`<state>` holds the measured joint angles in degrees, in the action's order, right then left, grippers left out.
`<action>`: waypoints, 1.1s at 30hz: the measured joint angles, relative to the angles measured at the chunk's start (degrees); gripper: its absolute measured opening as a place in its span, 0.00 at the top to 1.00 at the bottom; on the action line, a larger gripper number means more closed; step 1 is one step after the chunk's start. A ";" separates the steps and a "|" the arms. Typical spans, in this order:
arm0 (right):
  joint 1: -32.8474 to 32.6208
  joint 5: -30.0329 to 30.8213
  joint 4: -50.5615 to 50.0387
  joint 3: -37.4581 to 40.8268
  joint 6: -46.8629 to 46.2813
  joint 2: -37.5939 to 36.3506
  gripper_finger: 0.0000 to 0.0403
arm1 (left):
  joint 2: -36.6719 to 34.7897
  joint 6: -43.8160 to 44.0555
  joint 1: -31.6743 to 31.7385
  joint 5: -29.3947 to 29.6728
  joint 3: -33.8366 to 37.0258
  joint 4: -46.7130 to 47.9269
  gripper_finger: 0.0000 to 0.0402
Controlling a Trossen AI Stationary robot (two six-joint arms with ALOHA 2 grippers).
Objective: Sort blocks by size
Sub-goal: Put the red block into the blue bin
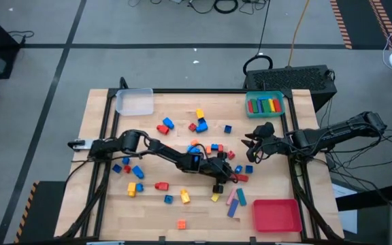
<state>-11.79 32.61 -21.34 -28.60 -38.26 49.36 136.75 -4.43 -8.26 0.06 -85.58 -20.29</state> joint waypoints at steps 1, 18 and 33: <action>0.00 -0.33 0.01 0.00 0.55 0.02 0.68 | -0.21 0.58 0.08 0.19 0.01 0.35 0.72; -7.78 -11.99 6.55 -0.02 16.85 5.28 0.68 | -12.03 -5.40 1.40 8.98 0.24 15.63 0.72; -7.79 -11.07 13.21 -0.02 26.56 16.59 0.49 | -13.25 -5.09 3.01 9.04 0.20 16.66 0.72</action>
<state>-19.58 21.53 -8.14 -28.62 -11.70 65.96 123.50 -9.52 -5.25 9.10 -85.38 -3.62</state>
